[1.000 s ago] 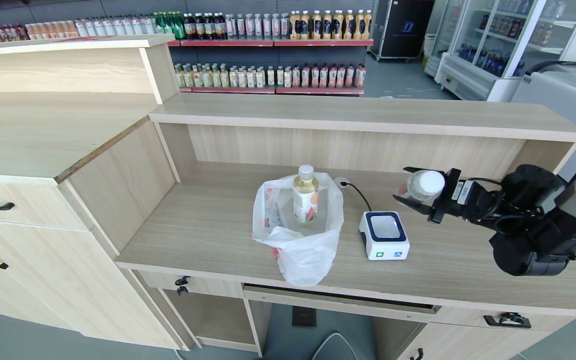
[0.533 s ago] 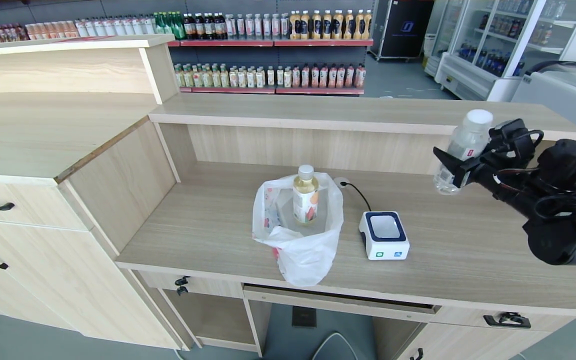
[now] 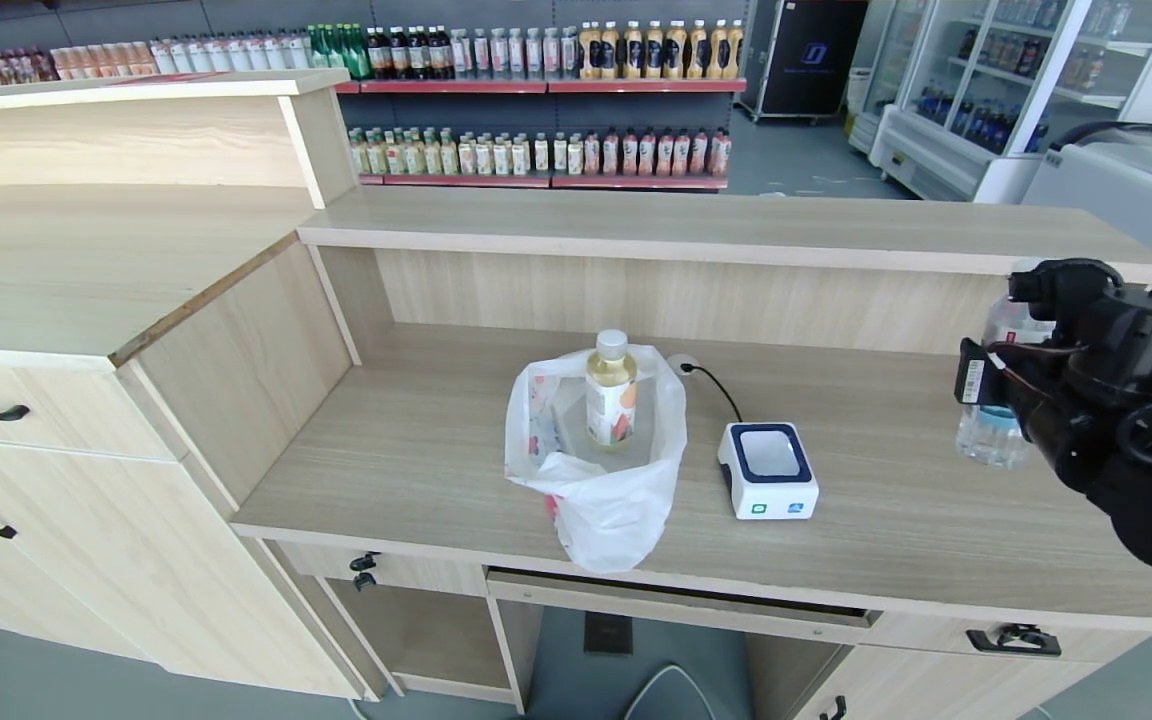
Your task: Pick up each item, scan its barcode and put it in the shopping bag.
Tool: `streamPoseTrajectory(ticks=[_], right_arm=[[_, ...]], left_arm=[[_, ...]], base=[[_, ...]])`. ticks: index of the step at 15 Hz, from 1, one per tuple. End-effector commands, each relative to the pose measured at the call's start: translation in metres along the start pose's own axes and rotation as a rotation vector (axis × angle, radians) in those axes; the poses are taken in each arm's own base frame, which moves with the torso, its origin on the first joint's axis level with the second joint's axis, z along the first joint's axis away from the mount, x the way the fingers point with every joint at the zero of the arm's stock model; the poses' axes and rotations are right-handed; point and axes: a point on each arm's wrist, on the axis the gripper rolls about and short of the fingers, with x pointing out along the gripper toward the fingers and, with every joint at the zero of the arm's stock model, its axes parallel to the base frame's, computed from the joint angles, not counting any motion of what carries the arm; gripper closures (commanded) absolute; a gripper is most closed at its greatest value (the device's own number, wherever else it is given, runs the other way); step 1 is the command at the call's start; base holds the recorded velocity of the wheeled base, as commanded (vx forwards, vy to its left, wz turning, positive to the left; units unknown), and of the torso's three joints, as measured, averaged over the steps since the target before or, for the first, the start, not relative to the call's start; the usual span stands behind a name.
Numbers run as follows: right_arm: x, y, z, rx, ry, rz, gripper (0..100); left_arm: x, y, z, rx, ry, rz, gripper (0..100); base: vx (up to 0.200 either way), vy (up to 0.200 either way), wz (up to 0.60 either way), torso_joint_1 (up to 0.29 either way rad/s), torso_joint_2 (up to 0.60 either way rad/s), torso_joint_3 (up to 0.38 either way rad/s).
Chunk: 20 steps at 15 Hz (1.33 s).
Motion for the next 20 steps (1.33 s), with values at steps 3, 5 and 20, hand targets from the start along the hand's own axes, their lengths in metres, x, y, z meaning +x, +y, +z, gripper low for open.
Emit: streamPoseTrajectory(ticks=[3, 5, 20], right_arm=[[-0.007, -0.002, 0.011, -0.011, -0.038, 0.008, 100], [-0.011, -0.003, 0.014, -0.024, -0.040, 0.012, 100], [-0.013, 0.074, -0.024, 0.077, -0.207, 0.840, 100]], left_arm=[[0.000, 0.000, 0.000, 0.000, 0.000, 0.000, 0], [0.000, 0.000, 0.000, 0.000, 0.000, 0.000, 0], [0.000, 0.000, 0.000, 0.000, 0.000, 0.000, 0]], base=[[0.000, 0.000, 0.20, 0.001, 0.00, 0.001], [0.000, 0.000, 0.60, 0.002, 0.00, 0.002], [0.000, 0.000, 0.20, 0.002, 0.00, 0.001]])
